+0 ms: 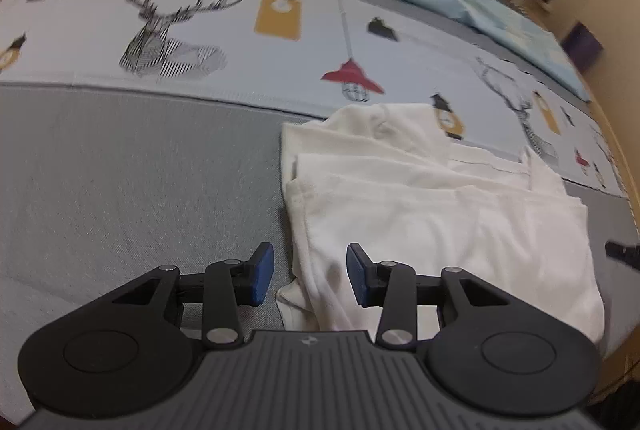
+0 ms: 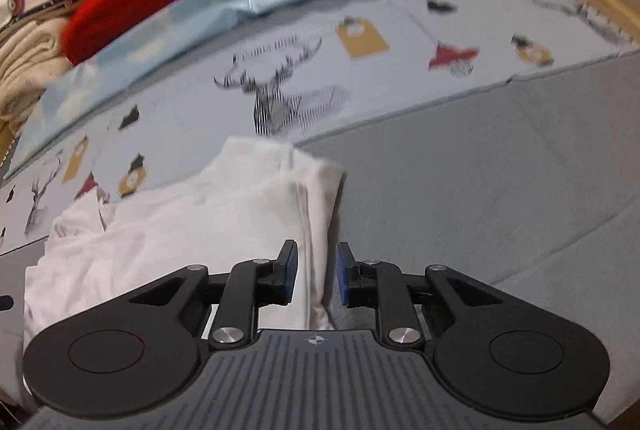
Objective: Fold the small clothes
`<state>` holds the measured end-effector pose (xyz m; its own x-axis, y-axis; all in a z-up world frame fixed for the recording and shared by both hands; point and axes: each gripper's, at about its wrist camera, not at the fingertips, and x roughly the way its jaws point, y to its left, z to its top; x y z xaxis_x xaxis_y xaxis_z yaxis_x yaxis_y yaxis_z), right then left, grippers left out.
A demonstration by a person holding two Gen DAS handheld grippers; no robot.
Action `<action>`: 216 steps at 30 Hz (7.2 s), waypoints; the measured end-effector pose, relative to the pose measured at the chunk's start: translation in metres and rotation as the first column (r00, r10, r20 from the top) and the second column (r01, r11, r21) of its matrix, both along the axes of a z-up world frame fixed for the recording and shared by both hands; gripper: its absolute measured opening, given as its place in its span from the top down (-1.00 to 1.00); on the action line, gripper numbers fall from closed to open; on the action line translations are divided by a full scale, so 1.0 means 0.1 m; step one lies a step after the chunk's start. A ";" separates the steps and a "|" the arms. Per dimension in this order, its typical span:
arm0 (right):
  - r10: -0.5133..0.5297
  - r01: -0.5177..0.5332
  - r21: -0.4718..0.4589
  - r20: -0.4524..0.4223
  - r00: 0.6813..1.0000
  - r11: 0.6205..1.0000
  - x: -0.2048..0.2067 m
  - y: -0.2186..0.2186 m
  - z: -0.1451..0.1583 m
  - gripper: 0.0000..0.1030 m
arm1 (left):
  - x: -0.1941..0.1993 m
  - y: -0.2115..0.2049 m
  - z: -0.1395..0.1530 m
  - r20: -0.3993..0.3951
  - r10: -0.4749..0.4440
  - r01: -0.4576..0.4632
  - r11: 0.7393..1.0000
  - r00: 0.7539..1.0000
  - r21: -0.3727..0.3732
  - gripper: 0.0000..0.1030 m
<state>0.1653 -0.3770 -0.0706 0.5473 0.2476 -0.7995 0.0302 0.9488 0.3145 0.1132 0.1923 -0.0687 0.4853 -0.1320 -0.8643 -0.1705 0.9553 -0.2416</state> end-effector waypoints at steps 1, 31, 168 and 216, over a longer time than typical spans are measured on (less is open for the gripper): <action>-0.001 0.001 -0.001 -0.017 1.000 1.000 0.03 0.03 -0.06 0.58 | 0.03 -0.01 -0.04 -0.011 0.009 -0.009 1.000 1.000 0.002 0.14; -0.136 0.185 -0.096 0.375 0.917 0.978 0.68 0.45 0.22 0.93 | 0.73 -0.36 0.29 0.346 0.036 -0.129 0.960 0.938 0.248 0.88; 0.118 -0.097 0.120 -0.181 0.976 0.988 -0.11 1.06 -0.15 0.03 | 0.19 -1.60 0.23 -0.007 -0.385 0.378 0.907 0.923 -0.185 0.44; 0.205 -0.199 0.077 -0.079 0.976 0.977 -0.09 1.05 0.04 0.00 | 1.27 -0.77 -0.86 -0.072 -0.063 0.029 0.919 0.995 -0.392 0.81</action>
<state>0.1559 -0.2724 -0.0670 0.4106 0.4016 -0.8186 -0.1303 0.9144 0.3832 0.2405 0.1157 -0.1544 0.4006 -0.4872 -0.7759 -0.1636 0.7952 -0.5838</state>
